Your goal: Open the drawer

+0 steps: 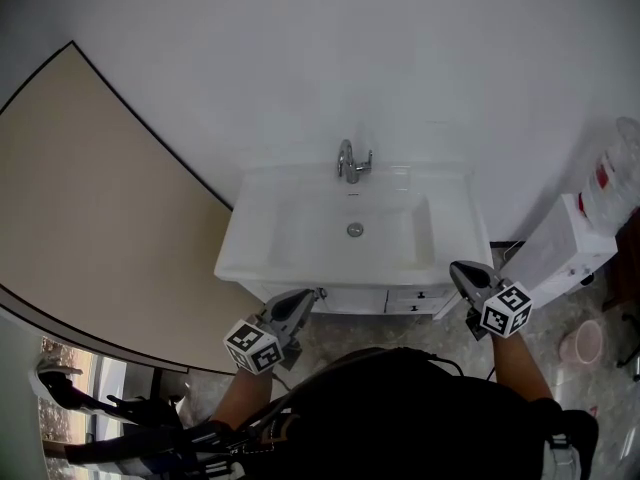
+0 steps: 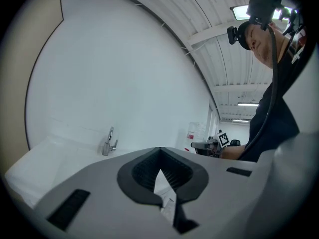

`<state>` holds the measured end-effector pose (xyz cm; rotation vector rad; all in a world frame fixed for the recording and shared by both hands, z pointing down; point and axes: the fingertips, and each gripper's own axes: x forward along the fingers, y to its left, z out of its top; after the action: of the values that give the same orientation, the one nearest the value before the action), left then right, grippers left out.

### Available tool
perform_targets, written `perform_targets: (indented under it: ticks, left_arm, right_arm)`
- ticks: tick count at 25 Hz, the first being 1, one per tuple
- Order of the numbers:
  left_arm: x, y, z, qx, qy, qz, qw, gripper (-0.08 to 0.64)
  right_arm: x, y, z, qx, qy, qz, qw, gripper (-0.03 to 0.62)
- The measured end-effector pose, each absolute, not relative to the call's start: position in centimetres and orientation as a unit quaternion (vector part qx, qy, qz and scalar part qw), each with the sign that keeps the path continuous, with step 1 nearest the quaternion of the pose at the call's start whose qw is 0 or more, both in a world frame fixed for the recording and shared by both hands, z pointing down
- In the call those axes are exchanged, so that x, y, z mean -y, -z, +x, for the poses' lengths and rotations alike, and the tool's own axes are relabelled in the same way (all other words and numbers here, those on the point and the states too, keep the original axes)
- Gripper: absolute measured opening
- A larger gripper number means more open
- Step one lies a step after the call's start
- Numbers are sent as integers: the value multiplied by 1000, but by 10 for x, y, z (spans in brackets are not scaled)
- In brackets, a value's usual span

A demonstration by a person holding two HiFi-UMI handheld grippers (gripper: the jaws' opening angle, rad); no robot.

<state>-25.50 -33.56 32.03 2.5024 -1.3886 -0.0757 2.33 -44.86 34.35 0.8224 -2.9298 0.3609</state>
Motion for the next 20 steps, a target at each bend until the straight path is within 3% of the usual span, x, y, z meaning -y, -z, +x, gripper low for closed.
perform_targets:
  ticks: [20]
  left_arm:
    - [471,-325,-455,397,33,906,142,-6]
  right_arm:
    - [544,-321,-161,928,-104,356,43,2]
